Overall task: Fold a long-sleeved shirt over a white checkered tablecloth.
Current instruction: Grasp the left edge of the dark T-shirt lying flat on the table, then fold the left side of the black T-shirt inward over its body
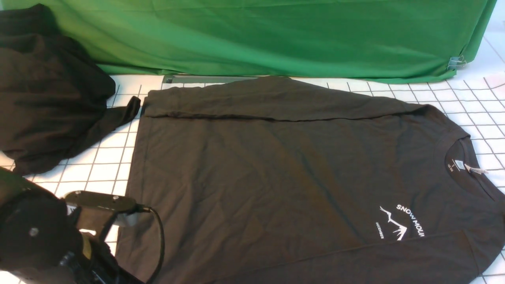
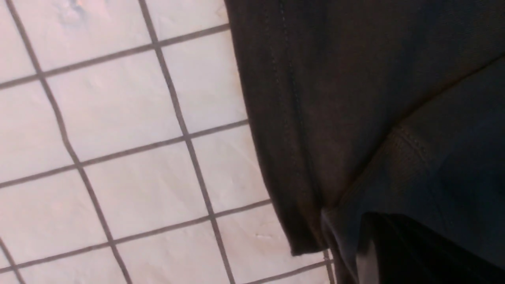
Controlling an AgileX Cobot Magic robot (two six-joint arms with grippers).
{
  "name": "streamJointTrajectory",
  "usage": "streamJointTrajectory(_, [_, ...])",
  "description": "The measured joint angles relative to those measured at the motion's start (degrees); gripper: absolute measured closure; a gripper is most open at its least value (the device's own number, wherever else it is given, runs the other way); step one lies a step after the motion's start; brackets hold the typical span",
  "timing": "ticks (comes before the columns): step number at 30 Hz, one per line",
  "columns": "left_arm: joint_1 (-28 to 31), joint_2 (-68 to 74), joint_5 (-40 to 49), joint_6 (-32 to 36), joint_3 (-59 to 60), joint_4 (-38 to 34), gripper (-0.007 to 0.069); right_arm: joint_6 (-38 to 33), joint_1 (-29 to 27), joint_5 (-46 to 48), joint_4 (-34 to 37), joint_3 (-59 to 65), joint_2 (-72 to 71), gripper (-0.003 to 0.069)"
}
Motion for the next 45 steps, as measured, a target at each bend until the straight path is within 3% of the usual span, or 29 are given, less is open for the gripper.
streamJointTrajectory(3, [-0.34, 1.06, -1.09, -1.18, 0.18, 1.21, 0.0603, -0.79, 0.0, 1.26, 0.0, -0.15, 2.69, 0.0648])
streamJointTrajectory(8, [-0.34, 3.5, -3.46, -3.1, 0.6, 4.33, 0.0487, -0.87, 0.0, 1.17, -0.06, -0.17, 3.33, 0.0648])
streamJointTrajectory(9, [-0.34, 4.57, -3.88, -3.55, 0.79, 4.47, 0.0408, -0.87, 0.0, 0.86, -0.06, -0.17, 3.17, 0.0647])
streamJointTrajectory(13, [-0.34, 6.65, -4.94, -3.65, 0.79, 3.13, 0.0281, -0.87, 0.0, 0.57, 0.0, -0.28, 3.09, 0.0643])
streamJointTrajectory(17, [-0.34, 8.87, -4.89, -1.04, 0.79, 0.53, 0.0235, -0.87, 0.0, 0.57, 0.0, -0.28, 3.09, 0.064])
streamJointTrajectory(22, [-0.34, 10.6, -4.74, 0.4, 0.79, -0.19, 0.0312, -0.82, 0.0, 0.57, 0.0, -0.28, 3.09, 0.0638])
streamJointTrajectory(25, [-0.34, 10.26, -3.13, 1.22, 0.79, -0.23, 0.0494, -0.82, 0.0, 0.57, 0.0, -0.28, 3.09, 0.0638])
streamJointTrajectory(27, [-0.34, 9.71, -1.52, 2.49, 0.45, -0.51, 0.0574, -0.82, 0.0, 0.57, 0.0, -0.28, 3.09, 0.0638])
streamJointTrajectory(29, [-0.34, 8.84, 0.44, 3.85, -0.38, -0.8, 0.0603, -0.82, 0.0, 0.57, 0.0, -0.28, 3.09, 0.0638])
streamJointTrajectory(40, [-0.34, 4.07, 5.93, 6.68, -10.59, 0.02, 0.061, -0.77, 0.0, 0.35, 0.0, -0.28, 3.09, 0.063])
streamJointTrajectory(45, [-0.34, 4.91, 7.19, 6.88, -25.73, 4.48, 0.061, -0.83, 0.0, 1.61, 3.1, -0.28, 3.09, 0.0626])
